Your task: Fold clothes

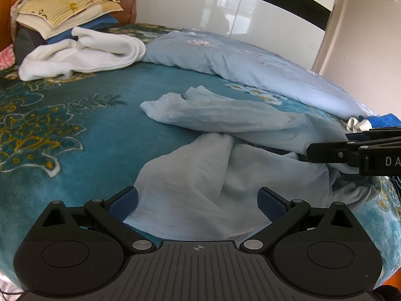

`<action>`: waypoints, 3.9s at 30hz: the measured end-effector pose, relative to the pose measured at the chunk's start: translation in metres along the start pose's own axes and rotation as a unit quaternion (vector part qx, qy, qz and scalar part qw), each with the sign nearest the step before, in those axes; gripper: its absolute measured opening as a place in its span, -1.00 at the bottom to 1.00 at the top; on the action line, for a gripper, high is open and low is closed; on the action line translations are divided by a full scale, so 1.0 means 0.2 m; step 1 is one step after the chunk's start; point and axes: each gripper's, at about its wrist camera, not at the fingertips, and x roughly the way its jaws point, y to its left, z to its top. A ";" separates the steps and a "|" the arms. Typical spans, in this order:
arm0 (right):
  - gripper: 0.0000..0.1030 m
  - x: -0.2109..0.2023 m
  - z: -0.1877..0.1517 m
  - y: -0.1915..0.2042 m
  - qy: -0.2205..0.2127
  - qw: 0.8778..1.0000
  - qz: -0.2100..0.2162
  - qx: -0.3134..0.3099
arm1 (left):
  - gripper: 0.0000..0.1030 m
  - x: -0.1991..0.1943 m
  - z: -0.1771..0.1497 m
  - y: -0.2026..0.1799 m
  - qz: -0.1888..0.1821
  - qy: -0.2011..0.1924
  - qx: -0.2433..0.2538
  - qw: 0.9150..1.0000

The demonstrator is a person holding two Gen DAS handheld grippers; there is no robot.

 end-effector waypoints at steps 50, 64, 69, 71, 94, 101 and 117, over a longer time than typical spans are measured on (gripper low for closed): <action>-0.99 -0.35 -0.10 -0.54 -0.101 0.971 -0.123 0.181 | 0.99 0.03 -0.01 -0.08 0.007 0.015 0.020 1.000; -1.00 -0.47 -0.37 -0.89 -0.102 0.923 -0.221 0.297 | 0.99 0.03 -0.01 -0.09 0.010 0.017 0.023 1.000; -1.00 -0.50 -0.46 -0.96 -0.094 0.910 -0.245 0.322 | 0.99 0.03 0.00 -0.09 0.009 0.017 0.021 1.000; -1.00 -0.50 -0.50 -0.98 -0.088 0.905 -0.253 0.330 | 0.99 0.03 0.00 -0.09 0.008 0.018 0.021 1.000; -0.73 -0.50 -0.64 -0.99 -0.053 0.896 -0.254 0.360 | 0.99 0.04 0.00 -0.09 0.006 0.017 0.014 1.000; -0.56 -0.60 -0.54 -0.93 -0.103 0.913 -0.229 0.321 | 0.99 0.03 0.00 -0.10 0.002 0.018 0.014 1.000; 0.02 -0.29 -0.22 -0.68 -0.061 0.968 -0.166 0.180 | 0.99 0.00 0.01 -0.13 -0.012 0.018 0.016 1.000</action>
